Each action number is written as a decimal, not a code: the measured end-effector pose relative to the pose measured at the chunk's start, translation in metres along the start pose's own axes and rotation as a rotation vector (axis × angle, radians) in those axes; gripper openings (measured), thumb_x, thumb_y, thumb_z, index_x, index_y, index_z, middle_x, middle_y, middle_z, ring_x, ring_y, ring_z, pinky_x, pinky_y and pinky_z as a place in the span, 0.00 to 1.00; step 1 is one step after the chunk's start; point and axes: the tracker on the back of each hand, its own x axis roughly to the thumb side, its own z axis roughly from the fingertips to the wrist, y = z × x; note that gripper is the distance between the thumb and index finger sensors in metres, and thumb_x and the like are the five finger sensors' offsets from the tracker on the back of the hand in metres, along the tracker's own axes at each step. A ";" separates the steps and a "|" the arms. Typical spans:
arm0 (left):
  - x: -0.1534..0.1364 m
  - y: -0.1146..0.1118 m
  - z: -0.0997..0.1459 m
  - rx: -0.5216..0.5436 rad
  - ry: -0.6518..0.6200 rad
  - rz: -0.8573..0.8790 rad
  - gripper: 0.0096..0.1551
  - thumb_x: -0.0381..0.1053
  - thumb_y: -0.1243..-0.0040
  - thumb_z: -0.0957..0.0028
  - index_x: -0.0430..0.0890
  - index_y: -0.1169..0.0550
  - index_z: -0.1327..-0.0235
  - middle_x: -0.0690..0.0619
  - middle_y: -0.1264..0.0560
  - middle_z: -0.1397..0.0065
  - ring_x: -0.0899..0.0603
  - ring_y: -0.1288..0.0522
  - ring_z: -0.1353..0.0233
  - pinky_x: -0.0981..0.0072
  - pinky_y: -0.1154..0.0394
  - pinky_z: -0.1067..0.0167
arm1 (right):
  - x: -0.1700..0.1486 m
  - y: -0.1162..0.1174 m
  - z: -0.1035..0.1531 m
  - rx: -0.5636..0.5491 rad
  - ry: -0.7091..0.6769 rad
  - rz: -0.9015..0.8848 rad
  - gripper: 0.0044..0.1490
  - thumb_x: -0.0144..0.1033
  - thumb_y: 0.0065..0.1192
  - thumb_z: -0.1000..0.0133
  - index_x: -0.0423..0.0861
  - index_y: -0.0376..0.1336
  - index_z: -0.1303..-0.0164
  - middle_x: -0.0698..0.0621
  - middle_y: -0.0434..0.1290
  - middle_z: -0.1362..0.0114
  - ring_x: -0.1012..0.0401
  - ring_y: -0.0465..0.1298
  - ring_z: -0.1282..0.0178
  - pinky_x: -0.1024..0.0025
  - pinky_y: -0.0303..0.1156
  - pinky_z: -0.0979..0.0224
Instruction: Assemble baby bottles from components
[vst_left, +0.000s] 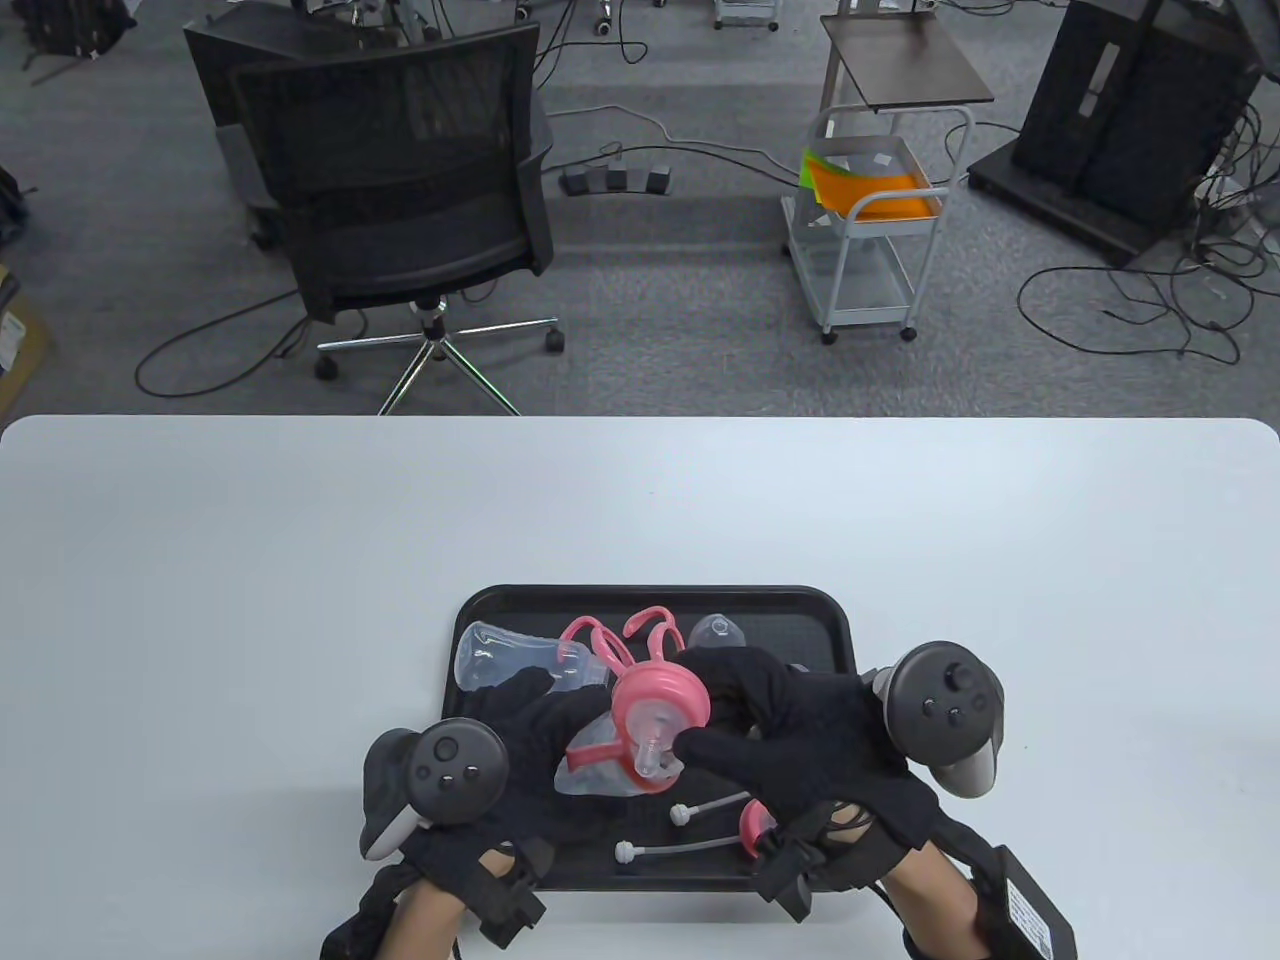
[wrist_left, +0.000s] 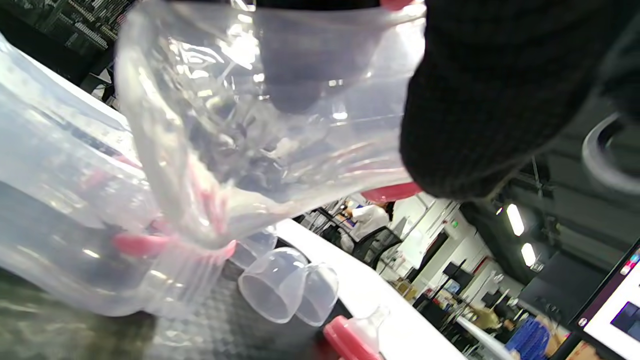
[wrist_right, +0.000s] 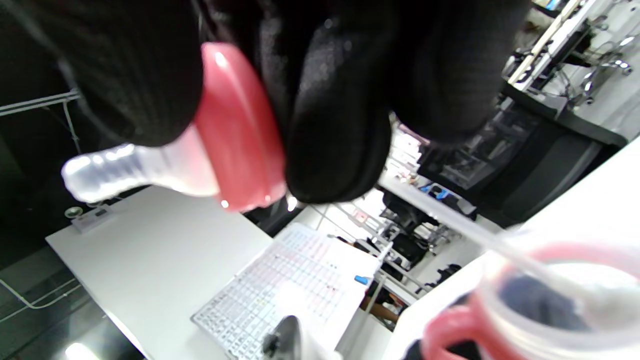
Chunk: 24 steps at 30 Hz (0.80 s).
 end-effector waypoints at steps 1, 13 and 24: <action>-0.001 0.001 0.000 0.005 -0.001 0.018 0.62 0.70 0.11 0.69 0.53 0.30 0.21 0.53 0.27 0.23 0.27 0.43 0.18 0.19 0.54 0.30 | -0.002 0.001 -0.001 0.005 0.008 -0.006 0.39 0.50 0.75 0.57 0.44 0.69 0.38 0.48 0.84 0.45 0.59 0.89 0.57 0.61 0.85 0.50; -0.009 0.013 0.007 0.148 0.006 0.147 0.62 0.70 0.11 0.68 0.52 0.30 0.22 0.52 0.27 0.23 0.27 0.41 0.19 0.19 0.53 0.30 | -0.029 0.013 -0.008 0.046 0.125 -0.076 0.44 0.46 0.74 0.55 0.37 0.64 0.32 0.47 0.83 0.46 0.57 0.88 0.58 0.59 0.84 0.50; -0.013 0.015 0.008 0.191 0.030 0.171 0.62 0.70 0.11 0.68 0.52 0.30 0.22 0.52 0.27 0.23 0.27 0.40 0.19 0.19 0.52 0.30 | -0.056 0.020 -0.012 0.075 0.220 -0.202 0.44 0.45 0.72 0.54 0.37 0.61 0.31 0.46 0.81 0.43 0.57 0.87 0.55 0.57 0.83 0.47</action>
